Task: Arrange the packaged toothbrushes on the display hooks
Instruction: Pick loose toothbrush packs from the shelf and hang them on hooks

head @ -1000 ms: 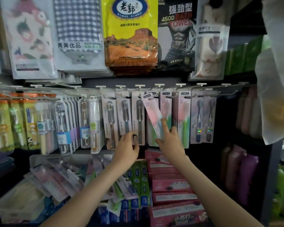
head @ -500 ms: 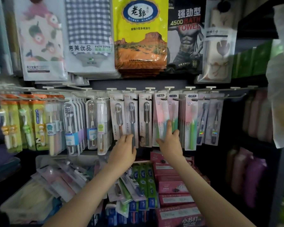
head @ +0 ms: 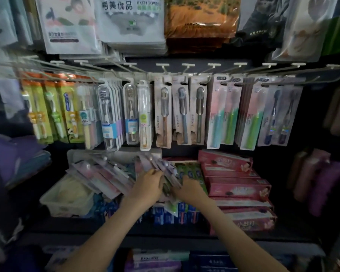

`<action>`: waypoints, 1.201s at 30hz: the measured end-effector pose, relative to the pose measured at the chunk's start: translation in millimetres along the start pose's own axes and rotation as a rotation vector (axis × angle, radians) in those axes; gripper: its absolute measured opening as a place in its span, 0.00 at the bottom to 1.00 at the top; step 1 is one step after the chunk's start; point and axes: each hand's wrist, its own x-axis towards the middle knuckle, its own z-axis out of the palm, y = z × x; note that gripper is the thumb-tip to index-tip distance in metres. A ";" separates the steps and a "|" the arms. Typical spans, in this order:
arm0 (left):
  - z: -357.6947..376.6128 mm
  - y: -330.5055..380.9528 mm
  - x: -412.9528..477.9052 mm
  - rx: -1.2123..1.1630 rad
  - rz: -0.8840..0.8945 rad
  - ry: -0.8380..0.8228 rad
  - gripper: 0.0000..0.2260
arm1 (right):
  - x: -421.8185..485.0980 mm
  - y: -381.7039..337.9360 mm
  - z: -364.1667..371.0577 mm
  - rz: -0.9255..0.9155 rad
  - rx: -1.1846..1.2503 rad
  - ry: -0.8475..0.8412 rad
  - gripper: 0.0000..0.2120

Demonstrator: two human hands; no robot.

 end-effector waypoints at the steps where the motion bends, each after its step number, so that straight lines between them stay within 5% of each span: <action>1: -1.3 -0.5 -5.2 -0.028 -0.006 0.015 0.13 | -0.9 0.8 -0.4 0.005 0.005 0.007 0.21; 10: 4.1 32.9 -43.2 -0.329 -0.122 0.117 0.12 | -42.2 26.1 -5.6 -0.033 -0.002 0.263 0.23; 15: 10.4 40.0 -40.1 -0.194 -0.117 0.102 0.13 | -61.4 40.9 -2.3 0.004 0.116 0.316 0.29; 24: 10.1 29.7 -40.3 0.038 -0.265 0.051 0.18 | -89.5 51.9 4.4 -0.130 0.234 0.506 0.25; 30: 0.3 27.5 -43.8 0.102 -0.447 -0.017 0.23 | -100.2 46.1 4.2 -0.160 0.434 0.440 0.23; 36: -13.9 29.2 -43.9 0.024 -0.425 0.014 0.13 | -103.5 33.1 8.5 -0.112 0.535 0.463 0.26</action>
